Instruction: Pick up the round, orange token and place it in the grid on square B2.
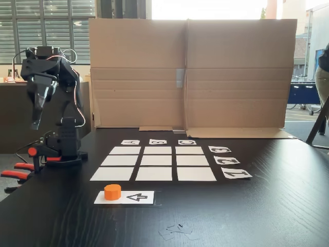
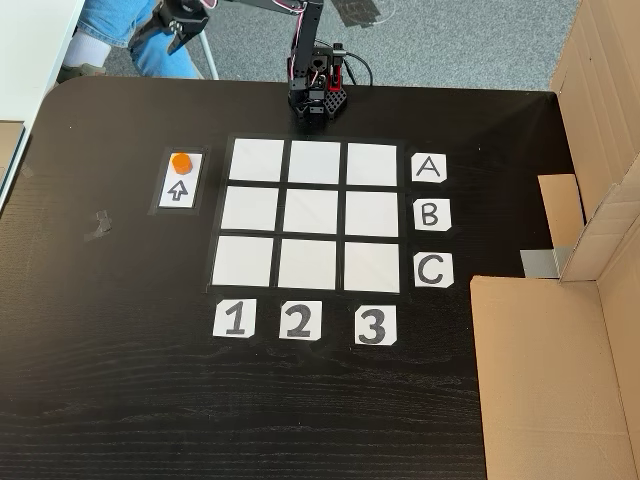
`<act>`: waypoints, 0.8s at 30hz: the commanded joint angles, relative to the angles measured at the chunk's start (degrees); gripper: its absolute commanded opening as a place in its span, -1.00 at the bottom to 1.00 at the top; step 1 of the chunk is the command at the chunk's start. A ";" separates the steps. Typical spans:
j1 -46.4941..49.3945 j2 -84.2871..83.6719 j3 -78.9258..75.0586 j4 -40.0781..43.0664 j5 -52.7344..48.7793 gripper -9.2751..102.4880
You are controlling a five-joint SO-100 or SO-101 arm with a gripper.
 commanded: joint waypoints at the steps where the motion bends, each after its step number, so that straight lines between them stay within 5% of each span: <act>1: -2.37 -0.88 -2.46 0.44 -3.52 0.06; 24: -11.87 -16.70 -9.67 4.66 -18.11 0.39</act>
